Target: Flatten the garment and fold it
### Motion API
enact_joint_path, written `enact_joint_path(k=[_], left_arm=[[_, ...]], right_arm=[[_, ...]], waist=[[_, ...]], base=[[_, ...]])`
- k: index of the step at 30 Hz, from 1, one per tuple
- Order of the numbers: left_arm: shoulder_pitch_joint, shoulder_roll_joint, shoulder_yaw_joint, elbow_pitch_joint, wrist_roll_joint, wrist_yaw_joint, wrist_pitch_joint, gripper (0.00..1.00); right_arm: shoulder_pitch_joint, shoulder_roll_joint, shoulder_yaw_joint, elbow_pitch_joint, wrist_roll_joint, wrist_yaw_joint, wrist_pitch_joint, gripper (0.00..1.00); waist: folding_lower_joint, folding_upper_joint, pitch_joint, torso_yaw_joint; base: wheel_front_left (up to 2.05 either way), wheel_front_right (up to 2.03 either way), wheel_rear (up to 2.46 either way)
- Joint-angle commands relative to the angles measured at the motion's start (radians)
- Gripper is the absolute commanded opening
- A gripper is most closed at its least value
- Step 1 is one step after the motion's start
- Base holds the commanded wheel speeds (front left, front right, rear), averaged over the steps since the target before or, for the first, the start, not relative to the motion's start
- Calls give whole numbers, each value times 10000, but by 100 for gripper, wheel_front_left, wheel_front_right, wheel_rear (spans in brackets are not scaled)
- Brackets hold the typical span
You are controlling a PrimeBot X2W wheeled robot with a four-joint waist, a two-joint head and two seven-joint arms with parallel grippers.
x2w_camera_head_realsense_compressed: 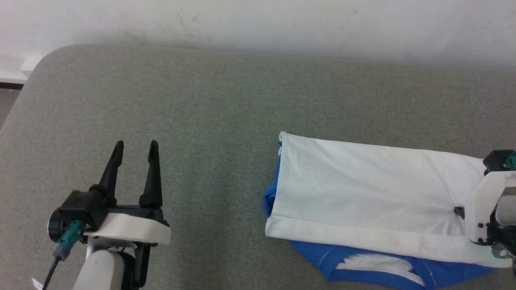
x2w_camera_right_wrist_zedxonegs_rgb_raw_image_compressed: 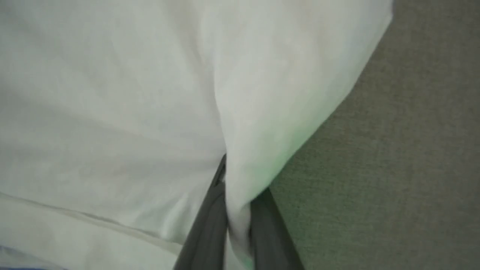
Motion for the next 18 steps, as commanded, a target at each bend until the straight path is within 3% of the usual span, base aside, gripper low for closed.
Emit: enact_joint_path(k=[1,5,11,18], left_arm=[[54,-32,38,57,44,-75,-47,100],[112,-82,19,158,54,-103,-47,100],[263,-89,35,222,33,-149,-47,100],[376,-133,-2,193,34,-182,-47,100]], right_arm=[[237,-51,-95,29,-246,-65,132,0],[290,-40,10,-784,-604,-65,558,0],[519,-277,801,-3143,-427,-65,1237,0],[643,196,1688,-4984,171,-65,1692,0]], waist=[[0,0,-77,-61],[0,0,-257,-111],[0,0,-561,-206],[0,0,-674,-248]], base=[[0,0,0],[0,0,0],[0,0,0],[0,0,0]])
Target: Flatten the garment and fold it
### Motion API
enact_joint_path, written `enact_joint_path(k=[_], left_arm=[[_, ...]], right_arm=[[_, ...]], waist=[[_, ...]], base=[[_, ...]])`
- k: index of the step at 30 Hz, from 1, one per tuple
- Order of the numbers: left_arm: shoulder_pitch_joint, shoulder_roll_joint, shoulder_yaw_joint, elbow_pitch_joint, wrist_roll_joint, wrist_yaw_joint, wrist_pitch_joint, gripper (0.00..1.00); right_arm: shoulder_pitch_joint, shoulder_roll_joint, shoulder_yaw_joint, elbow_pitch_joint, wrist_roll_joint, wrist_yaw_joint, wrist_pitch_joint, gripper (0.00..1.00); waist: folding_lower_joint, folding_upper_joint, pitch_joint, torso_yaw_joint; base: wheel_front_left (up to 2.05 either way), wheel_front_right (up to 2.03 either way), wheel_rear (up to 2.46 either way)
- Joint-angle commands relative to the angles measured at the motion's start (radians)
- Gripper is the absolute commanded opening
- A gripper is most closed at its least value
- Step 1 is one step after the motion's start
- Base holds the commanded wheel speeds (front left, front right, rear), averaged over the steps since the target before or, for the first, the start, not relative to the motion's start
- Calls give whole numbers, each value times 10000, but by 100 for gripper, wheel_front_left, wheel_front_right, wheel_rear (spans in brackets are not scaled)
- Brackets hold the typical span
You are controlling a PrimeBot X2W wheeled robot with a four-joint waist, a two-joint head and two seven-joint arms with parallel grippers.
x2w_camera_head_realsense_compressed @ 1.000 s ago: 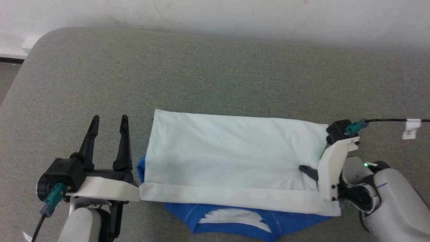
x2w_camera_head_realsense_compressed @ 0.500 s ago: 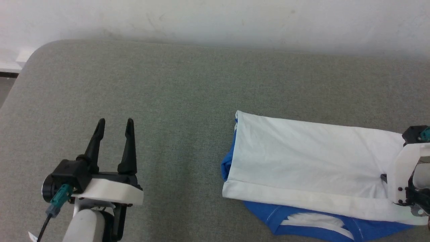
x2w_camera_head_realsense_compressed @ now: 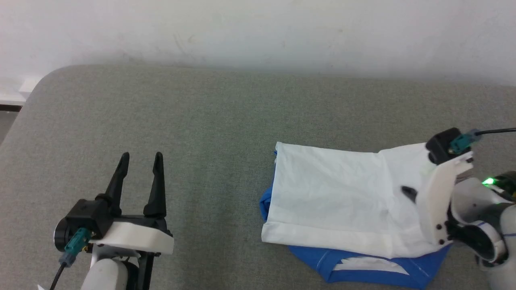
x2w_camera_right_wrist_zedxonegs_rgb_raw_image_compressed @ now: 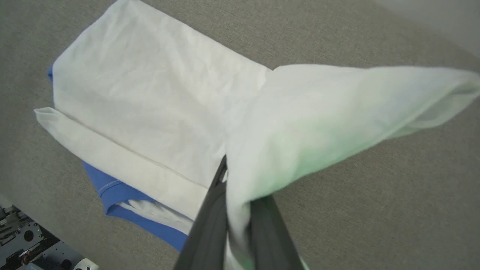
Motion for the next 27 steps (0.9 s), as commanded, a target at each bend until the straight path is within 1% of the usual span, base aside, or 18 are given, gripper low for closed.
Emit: enact_joint_path(k=[1,7,14,15,16,17,18,20,22,24,25,27], left_arm=[[44,-32,4,-1,35,-101,-47,100],[-91,-109,-160,-2,41,-195,-47,100],[-142,-198,-268,61,18,-272,-47,100],[-142,-198,-268,61,18,-272,-47,100],[-196,-230,-283,69,14,-300,-47,100],[-196,-230,-283,69,14,-300,-47,100],[-246,-267,-291,88,12,-327,-47,100],[-269,-291,-295,90,14,-337,-47,100],[-329,-323,-259,104,28,-367,-47,100],[-355,-342,-235,103,45,-395,-47,100],[-355,-342,-235,103,45,-395,-47,100],[-366,-371,-213,95,73,-405,-47,100]], right_arm=[[0,213,143,-90,81,-21,-23,0],[-659,976,966,413,131,-21,-298,0],[-1655,1780,1688,1859,-103,-21,-855,0],[-1655,1780,1688,1859,-103,-21,-855,0],[-1888,1985,1847,2286,-130,-21,-983,0],[-1888,1985,1847,2286,-130,-21,-983,0],[-2070,2129,1975,2740,-194,-21,-1109,0],[-2151,2162,2034,2968,-259,-21,-1181,0],[-2337,2342,2090,3684,-365,-21,-1406,0],[-2451,2445,2075,4135,-464,-21,-1644,0],[-2451,2445,2075,4135,-464,-21,-1644,0],[-2562,2544,2106,4526,-567,-21,-1877,0]], waist=[[1,0,15,23],[1,0,123,295],[1,0,368,742],[1,0,368,742],[1,0,463,868],[1,0,463,868],[1,0,549,993],[1,0,592,1051],[1,0,688,1153],[1,0,738,1198],[1,0,738,1198],[1,0,773,1218]], base=[[0,0,0],[0,0,0],[0,0,0],[0,0,0],[0,0,0],[0,0,0],[0,0,0],[0,0,0],[0,0,0],[0,0,0],[0,0,0],[0,0,0]])
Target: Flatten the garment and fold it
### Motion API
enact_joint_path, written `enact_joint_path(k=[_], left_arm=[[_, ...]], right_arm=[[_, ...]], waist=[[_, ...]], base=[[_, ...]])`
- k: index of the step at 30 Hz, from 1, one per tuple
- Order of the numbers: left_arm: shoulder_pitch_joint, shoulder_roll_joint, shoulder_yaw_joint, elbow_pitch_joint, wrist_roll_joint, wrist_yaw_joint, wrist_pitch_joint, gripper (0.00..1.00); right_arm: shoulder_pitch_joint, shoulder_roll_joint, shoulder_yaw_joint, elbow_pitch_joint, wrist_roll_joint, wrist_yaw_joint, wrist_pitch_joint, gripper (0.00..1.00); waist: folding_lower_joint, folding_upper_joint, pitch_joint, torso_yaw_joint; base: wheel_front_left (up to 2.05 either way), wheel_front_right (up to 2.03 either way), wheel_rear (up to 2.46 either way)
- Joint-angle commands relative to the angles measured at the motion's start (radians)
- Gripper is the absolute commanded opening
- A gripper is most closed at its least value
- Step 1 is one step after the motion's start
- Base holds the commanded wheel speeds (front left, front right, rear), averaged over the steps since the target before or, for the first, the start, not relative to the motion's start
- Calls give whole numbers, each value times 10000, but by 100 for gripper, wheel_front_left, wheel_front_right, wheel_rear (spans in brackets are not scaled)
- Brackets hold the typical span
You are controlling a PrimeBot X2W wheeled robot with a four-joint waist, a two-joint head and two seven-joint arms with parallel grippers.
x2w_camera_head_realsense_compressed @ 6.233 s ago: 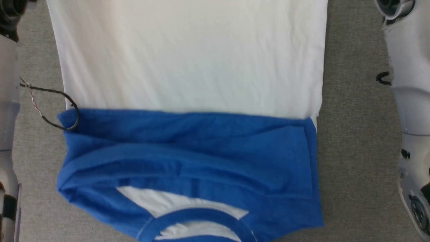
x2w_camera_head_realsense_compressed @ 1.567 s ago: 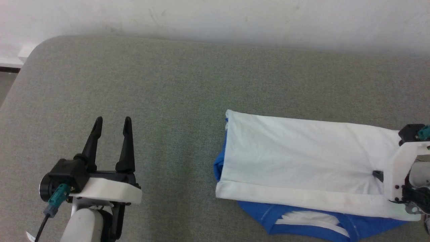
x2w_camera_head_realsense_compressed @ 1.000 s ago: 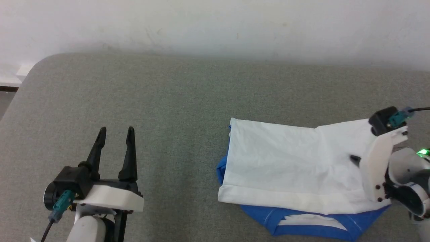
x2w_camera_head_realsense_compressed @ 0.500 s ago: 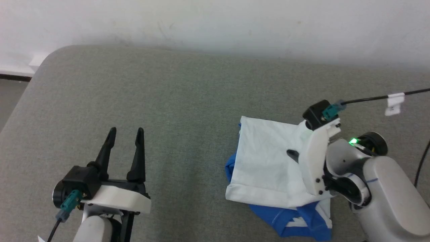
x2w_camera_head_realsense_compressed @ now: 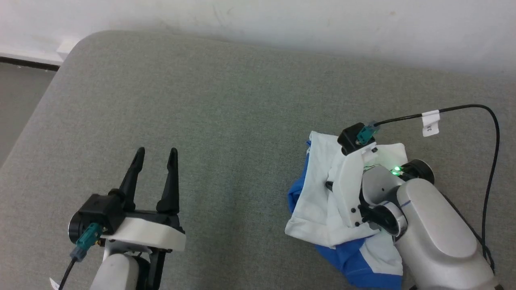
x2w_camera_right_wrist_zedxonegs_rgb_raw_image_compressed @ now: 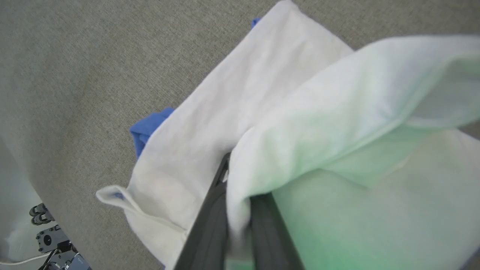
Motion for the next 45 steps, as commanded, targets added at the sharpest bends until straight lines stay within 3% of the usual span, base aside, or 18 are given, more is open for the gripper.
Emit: enact_joint_path(k=[1,2,3,15,22,27,33,42,43,44,45], left_arm=[[-124,-57,38,-6,71,-66,-47,100],[-129,-68,47,-9,83,-74,-47,100],[-137,-81,53,-7,94,-84,-47,100],[-85,-104,180,103,218,-160,-47,100],[7,-108,231,18,308,-147,-47,100],[34,-115,201,-28,339,-179,-47,100],[-55,-145,150,-30,335,-242,-47,100],[-239,-174,133,101,345,-336,-47,100],[-239,-173,142,108,350,-341,-47,100],[-234,-170,154,111,354,-344,-47,100],[-220,-166,170,111,360,-344,-47,100]], right_arm=[[-184,56,-1,69,-79,-21,-132,0],[-255,102,43,192,-130,-21,-291,18],[-328,142,128,290,-151,-21,-398,100],[-964,323,1162,-673,312,-21,-1437,100],[36,-459,-615,-1706,-1191,-21,-1458,100],[1354,-281,-1927,-2137,-2244,-21,-808,100],[2347,156,-2318,-2224,-2899,-21,-327,100],[2391,557,-2447,-821,-3294,-21,-229,100],[2369,574,-2445,-678,-3262,-21,-187,71],[2337,589,-2421,-571,-3214,-21,-170,15],[2300,595,-2368,-502,-3180,-21,-201,0]], waist=[[-1,0,39,26],[-1,0,54,28],[-1,0,67,24],[-1,0,-213,-623],[-1,0,-408,-961],[-1,0,-393,-984],[-1,0,-190,-872],[-1,0,-50,-603],[-1,0,-54,-590],[-1,0,-60,-588],[-1,0,-71,-597]], base=[[0,0,0],[0,0,0],[0,0,0],[0,0,0],[0,0,0],[0,0,0],[0,0,0],[0,0,0],[0,0,0],[0,0,0],[0,0,0]])
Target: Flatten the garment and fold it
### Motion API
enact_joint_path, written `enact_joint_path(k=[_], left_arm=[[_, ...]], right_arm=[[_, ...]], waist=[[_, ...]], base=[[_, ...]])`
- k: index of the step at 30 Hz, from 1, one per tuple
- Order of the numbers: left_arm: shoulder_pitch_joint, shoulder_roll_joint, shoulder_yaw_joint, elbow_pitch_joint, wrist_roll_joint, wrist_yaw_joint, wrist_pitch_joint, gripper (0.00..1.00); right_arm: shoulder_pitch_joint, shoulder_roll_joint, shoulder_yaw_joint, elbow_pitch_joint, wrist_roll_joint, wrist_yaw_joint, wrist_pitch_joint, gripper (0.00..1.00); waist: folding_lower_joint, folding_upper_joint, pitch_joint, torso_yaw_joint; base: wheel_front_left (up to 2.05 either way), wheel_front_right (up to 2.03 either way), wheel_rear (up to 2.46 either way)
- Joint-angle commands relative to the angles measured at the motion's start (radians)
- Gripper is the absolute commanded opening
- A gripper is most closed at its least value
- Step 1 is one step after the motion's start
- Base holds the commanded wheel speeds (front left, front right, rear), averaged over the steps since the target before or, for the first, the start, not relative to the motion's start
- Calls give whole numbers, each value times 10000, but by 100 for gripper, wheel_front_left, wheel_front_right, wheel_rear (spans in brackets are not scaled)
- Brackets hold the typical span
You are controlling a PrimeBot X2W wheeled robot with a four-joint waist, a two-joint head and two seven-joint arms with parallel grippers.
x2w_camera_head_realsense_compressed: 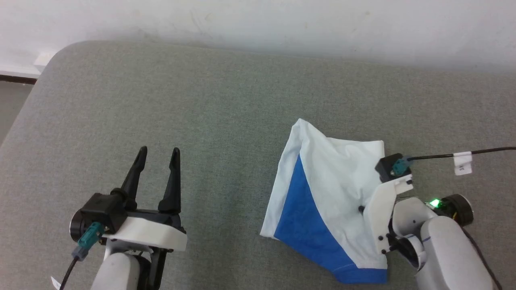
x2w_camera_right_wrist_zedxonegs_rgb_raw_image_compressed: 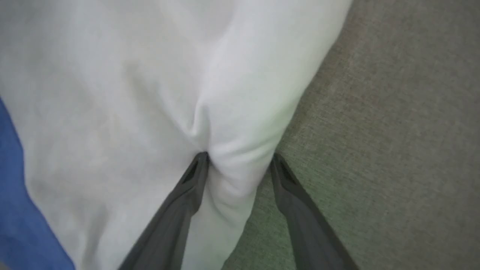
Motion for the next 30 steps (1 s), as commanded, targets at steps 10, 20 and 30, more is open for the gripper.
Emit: enact_joint_path(k=[10,20,30], left_arm=[[69,159,263,-228,125,12,-47,100],[-370,541,262,-983,293,108,273,100],[-863,1055,406,-2023,501,259,815,100]], right_arm=[[-759,-924,2007,-70,1175,-19,-202,0],[-2670,-2740,3951,-238,2639,-19,-439,0],[-4210,-3891,4122,1044,2757,-19,-1567,0]], waist=[[1,-1,255,-1865],[1,-1,1414,-4802],[1,-1,2624,-5619]], base=[[0,0,0],[0,0,0],[0,0,0]])
